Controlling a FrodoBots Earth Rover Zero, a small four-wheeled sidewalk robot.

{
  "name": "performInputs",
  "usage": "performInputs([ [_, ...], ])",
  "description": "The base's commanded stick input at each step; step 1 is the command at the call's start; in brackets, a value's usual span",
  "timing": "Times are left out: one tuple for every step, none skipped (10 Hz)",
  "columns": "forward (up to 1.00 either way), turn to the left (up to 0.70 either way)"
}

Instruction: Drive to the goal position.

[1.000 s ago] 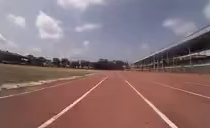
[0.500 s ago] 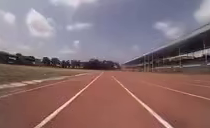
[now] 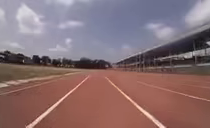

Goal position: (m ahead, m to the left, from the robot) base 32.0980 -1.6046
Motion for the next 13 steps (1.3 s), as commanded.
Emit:
performInputs([
  [0.7, 0.0],
  [0.7, 0.0],
  [0.7, -0.07],
  [0.7, -0.32],
  [0.7, -0.35],
  [0.7, -0.35],
  [0.7, -0.35],
  [0.7, -0.35],
  [0.7, -0.35],
  [0.7, -0.35],
  [0.7, -0.35],
  [0.7, -0.35],
  [0.7, -0.35],
])
